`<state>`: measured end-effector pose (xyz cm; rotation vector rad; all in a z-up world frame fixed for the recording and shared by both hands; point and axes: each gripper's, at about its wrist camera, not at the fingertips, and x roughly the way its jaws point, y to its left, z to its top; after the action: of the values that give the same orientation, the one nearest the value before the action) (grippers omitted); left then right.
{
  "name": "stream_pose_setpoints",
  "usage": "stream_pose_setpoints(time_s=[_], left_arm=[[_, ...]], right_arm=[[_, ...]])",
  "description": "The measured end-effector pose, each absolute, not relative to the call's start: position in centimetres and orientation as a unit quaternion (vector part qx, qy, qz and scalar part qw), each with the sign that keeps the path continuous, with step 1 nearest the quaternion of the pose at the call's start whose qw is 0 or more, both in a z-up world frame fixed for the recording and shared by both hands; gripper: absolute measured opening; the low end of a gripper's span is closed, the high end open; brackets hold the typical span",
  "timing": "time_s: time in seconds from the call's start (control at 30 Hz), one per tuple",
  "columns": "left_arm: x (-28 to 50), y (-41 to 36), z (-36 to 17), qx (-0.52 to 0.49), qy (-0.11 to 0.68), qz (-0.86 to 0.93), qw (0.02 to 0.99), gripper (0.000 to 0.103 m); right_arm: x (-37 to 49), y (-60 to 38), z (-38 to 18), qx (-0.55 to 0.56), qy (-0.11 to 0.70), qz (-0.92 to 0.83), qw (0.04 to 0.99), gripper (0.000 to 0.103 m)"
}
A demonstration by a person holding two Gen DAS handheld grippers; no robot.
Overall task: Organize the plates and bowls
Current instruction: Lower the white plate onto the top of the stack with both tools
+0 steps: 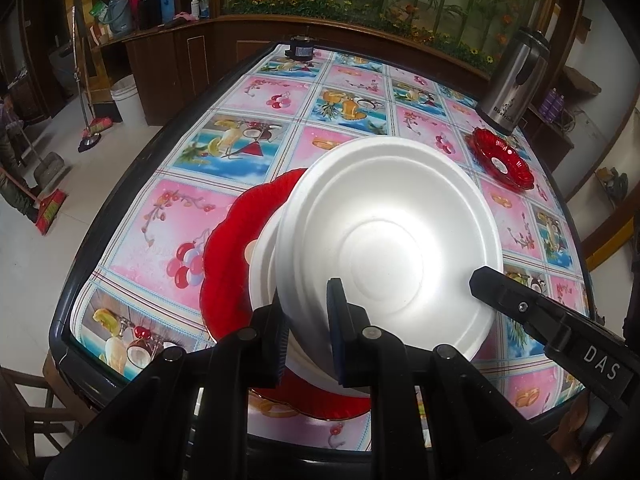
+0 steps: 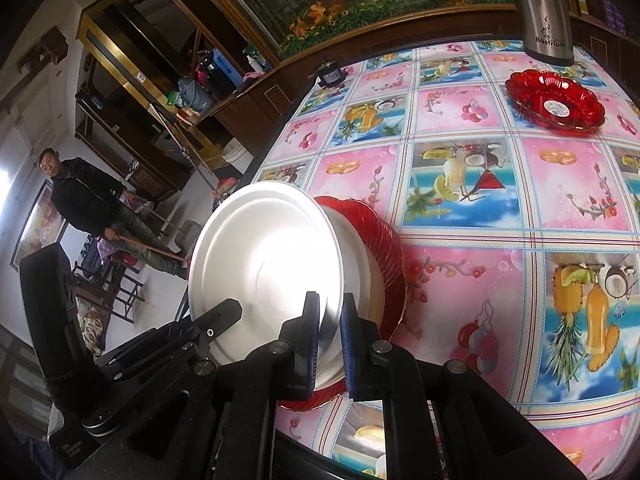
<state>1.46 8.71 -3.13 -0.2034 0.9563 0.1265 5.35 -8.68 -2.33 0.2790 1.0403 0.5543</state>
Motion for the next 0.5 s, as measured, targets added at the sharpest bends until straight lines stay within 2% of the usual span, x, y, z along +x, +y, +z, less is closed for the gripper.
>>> stream_pose_setpoints(time_s=[0.5], left_arm=[[2.02, 8.57, -3.78, -0.092, 0.462, 0.061, 0.880, 0.015]], right_arm=[[5.81, -8.38, -2.89, 0.125, 0.500, 0.255, 0.818, 0.010]])
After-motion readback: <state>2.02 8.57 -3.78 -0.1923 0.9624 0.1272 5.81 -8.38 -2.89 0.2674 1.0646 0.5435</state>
